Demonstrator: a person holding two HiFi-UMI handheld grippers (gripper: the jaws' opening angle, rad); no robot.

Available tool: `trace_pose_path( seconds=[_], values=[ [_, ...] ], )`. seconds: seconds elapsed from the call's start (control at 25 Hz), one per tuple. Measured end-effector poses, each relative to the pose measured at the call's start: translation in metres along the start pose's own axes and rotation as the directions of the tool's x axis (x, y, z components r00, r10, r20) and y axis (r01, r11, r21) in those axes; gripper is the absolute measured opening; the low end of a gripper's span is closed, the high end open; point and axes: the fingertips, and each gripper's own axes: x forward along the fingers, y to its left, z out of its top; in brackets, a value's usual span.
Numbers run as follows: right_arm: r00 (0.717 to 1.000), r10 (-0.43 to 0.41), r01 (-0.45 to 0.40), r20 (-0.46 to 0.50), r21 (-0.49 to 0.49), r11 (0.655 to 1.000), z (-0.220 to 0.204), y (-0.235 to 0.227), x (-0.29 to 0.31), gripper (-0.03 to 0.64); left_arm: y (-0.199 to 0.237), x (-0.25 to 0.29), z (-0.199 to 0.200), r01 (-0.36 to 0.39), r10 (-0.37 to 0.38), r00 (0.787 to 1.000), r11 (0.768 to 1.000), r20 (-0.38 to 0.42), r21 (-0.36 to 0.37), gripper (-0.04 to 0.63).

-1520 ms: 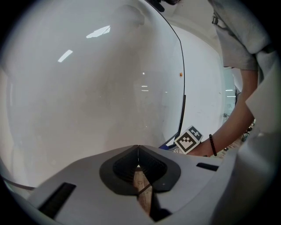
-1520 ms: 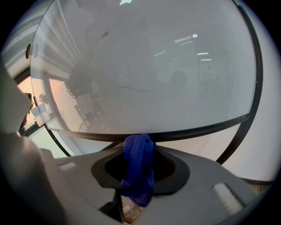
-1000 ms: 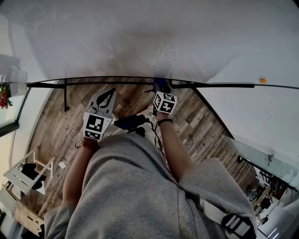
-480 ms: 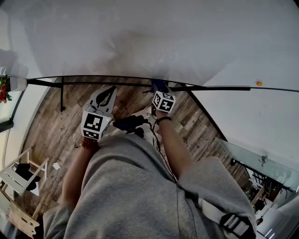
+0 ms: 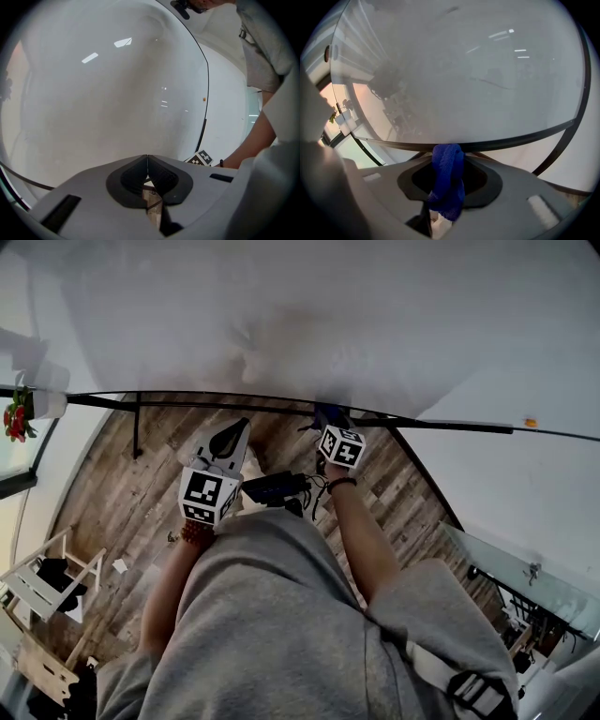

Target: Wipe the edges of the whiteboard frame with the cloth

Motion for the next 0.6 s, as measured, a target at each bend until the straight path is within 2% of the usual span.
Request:
trace_pose_path(
  seconds=[0.12,0.28,0.48,0.6],
  values=[
    [1.000,0.010,-0.009,0.006,-0.002,1.000,-0.001,-0.001,0.001,0.143,0.006,0.002,0.007,-0.033,0.033,0.999,0.999,-0.007,0.031,0.011],
    [0.999,0.038,-0.037,0.016,-0.010,0.999,0.000,0.003,0.008,0.143,0.017,0.007,0.013,-0.097,0.097,0.995,0.995,0.004,0.004,0.011],
    [0.998,0.068,-0.068,-0.003,-0.019,0.998,-0.005,0.008,0.006,0.143,0.007,0.017,0.010,-0.068,0.069,0.997,0.997,-0.017,0.032,0.011],
    [0.996,0.090,-0.090,0.021,0.006,0.996,-0.001,0.010,0.009,0.143,0.008,0.028,0.013,-0.054,0.054,0.998,0.998,-0.015,0.038,0.011]
  ],
)
